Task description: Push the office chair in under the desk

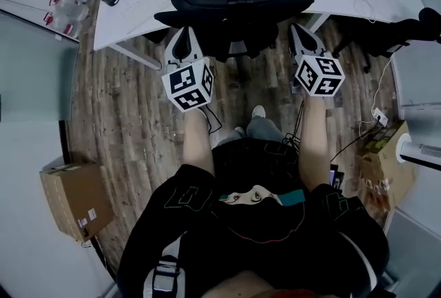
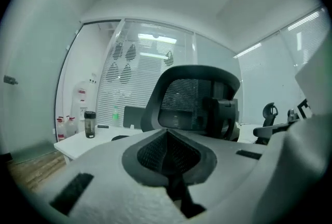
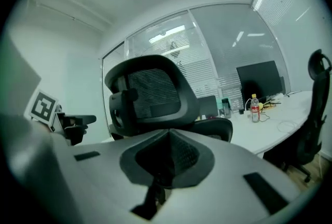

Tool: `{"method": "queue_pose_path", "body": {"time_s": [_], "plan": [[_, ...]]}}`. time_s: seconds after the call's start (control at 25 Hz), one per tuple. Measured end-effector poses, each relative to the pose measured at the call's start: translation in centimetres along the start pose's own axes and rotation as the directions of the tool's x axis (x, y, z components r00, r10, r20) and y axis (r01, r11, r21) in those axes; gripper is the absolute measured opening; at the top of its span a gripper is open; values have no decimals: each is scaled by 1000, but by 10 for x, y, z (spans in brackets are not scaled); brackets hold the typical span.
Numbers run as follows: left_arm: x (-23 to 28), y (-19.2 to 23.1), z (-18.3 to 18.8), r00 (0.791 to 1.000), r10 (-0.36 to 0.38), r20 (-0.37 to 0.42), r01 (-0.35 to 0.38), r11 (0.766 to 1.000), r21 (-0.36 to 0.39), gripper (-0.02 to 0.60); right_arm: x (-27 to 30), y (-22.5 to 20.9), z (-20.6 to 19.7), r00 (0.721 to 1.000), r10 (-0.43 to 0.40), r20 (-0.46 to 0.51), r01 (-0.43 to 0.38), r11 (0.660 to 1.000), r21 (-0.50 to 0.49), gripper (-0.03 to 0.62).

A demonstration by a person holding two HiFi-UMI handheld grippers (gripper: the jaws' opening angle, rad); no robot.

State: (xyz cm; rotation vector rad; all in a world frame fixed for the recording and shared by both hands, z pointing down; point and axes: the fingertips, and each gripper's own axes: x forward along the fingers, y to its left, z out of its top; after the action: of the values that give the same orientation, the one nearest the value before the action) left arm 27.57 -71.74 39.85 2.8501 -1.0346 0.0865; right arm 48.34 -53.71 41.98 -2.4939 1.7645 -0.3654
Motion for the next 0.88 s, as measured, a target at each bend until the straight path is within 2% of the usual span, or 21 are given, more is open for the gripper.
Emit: {"method": "queue_pose_path", "body": {"time_s": [0.2,0.44,0.64,0.88], "plan": [[-18,-17,9,997,-73,16,72,997,25,5,-10,32,11,1000,-15,24,16,999,-32,5],[-25,-11,13,994,-105,33,105,994,-10,6,-11,60,20,1000,16,11,-15,992,-123,5],[-21,-5,10,993,-110,36,112,993,-37,6,-16,58,15,1000,1,-2,-2,989,-151,5],[-22,-9,6,991,-127,35,128,991,-32,6,-19,58,13,1000,1,-8,-2,987,-163,5]]}}
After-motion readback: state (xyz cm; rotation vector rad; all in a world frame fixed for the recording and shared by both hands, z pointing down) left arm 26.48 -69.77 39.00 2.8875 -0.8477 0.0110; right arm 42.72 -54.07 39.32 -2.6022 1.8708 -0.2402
